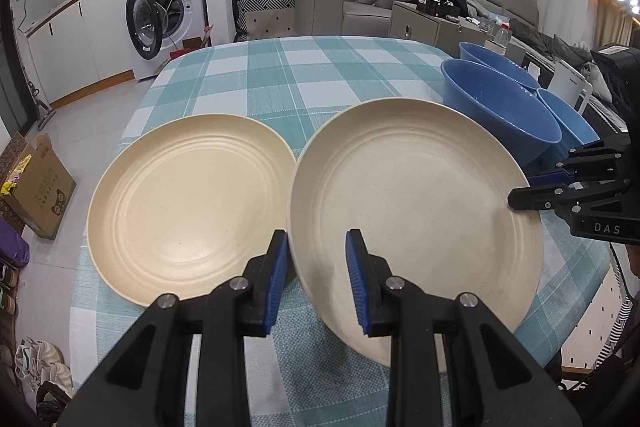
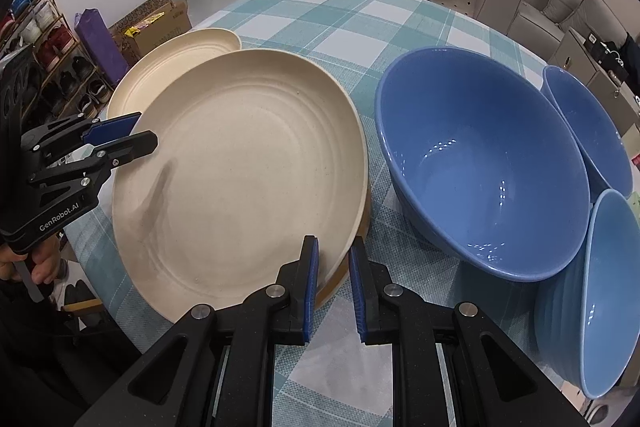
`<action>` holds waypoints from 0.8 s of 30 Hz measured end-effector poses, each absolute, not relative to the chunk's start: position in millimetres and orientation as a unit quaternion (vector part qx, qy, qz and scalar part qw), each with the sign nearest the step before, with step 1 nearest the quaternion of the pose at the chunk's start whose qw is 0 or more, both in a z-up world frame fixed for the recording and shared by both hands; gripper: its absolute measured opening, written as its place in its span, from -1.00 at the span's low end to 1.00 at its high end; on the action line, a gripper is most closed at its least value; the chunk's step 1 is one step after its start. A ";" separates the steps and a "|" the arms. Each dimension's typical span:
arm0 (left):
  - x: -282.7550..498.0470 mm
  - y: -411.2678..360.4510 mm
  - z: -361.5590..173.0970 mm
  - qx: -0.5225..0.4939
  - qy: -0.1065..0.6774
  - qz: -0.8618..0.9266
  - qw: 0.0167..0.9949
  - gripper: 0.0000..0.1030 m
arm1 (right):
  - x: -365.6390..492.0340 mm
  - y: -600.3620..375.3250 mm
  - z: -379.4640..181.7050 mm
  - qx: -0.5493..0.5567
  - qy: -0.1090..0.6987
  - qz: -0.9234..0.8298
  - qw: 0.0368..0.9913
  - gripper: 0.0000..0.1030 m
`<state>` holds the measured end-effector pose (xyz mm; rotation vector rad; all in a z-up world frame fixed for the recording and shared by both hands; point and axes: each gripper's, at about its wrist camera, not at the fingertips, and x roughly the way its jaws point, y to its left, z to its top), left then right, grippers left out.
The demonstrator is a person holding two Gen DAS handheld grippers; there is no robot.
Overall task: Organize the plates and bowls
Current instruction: 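Lower the cream plate onto the other cream plate and open the right gripper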
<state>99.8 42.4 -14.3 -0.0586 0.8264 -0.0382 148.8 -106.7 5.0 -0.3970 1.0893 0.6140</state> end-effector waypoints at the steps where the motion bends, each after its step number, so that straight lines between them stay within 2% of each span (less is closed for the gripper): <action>1: 99.9 41.8 -15.0 -0.028 0.402 -0.019 0.915 -0.46 | 149.1 -106.7 3.8 -0.185 0.507 0.285 0.792 -0.70; 24: 105.4 32.6 -27.6 -0.006 0.415 -0.017 0.909 -0.46 | 150.7 -99.8 -14.1 -0.232 0.499 0.253 0.796 -0.69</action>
